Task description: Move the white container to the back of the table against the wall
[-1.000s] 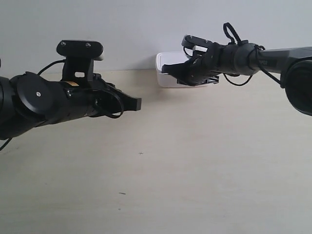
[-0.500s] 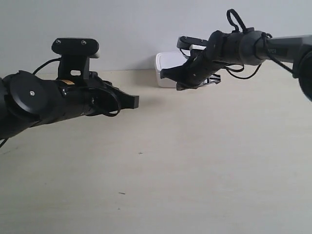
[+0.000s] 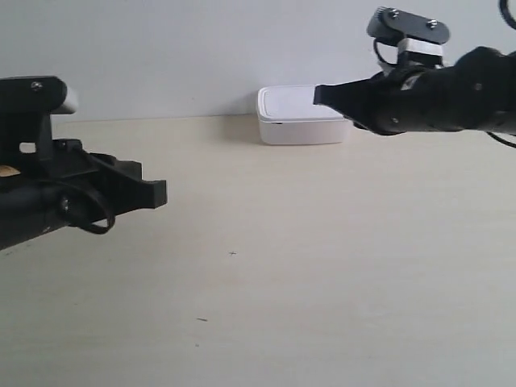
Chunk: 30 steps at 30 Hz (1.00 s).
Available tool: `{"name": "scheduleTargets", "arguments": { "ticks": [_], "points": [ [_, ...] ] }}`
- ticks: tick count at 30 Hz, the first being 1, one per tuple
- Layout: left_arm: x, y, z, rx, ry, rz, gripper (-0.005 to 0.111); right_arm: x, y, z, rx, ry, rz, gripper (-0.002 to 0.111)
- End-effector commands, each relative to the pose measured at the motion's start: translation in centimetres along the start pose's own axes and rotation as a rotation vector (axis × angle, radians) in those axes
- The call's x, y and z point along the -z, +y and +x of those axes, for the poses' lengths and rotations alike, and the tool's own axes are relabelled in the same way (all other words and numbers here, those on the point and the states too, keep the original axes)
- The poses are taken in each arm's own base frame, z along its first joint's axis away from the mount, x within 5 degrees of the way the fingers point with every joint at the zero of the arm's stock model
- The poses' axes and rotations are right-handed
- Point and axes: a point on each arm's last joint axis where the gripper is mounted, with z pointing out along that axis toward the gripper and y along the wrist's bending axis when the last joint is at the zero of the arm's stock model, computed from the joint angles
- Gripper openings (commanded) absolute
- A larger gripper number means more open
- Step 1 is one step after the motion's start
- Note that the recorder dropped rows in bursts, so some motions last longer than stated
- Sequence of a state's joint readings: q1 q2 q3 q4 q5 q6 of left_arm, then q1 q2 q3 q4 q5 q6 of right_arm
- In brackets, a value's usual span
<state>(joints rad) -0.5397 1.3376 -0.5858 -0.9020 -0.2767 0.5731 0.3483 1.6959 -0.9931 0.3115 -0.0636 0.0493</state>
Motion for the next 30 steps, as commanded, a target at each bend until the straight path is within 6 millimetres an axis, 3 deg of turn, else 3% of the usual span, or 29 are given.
{"name": "scheduleTargets", "arguments": {
  "ticks": [1, 11, 16, 22, 30],
  "points": [
    [2.9, -0.3, 0.6, -0.034, -0.029, 0.06, 0.0, 4.8, -0.7, 1.1, -0.001, -0.071, -0.005, 0.0],
    [7.2, 0.0, 3.2, -0.04, -0.005, 0.176, 0.0, 16.5, -2.1, 4.3, 0.0, -0.221, -0.07, 0.0],
    [8.1, 1.2, 6.0, -0.021, 0.055, 0.169, 0.0, 20.8, -2.5, 6.0, -0.018, -0.26, -0.124, 0.0],
    [8.9, 1.7, 8.3, 0.086, 0.156, 0.198, 0.0, 24.0, -2.6, 8.3, 0.013, -0.166, -0.168, 0.0],
    [9.1, 1.7, 8.2, 0.108, 0.152, 0.204, 0.0, 26.2, -2.8, 9.9, 0.04, -0.099, -0.201, 0.0]
  ]
}}
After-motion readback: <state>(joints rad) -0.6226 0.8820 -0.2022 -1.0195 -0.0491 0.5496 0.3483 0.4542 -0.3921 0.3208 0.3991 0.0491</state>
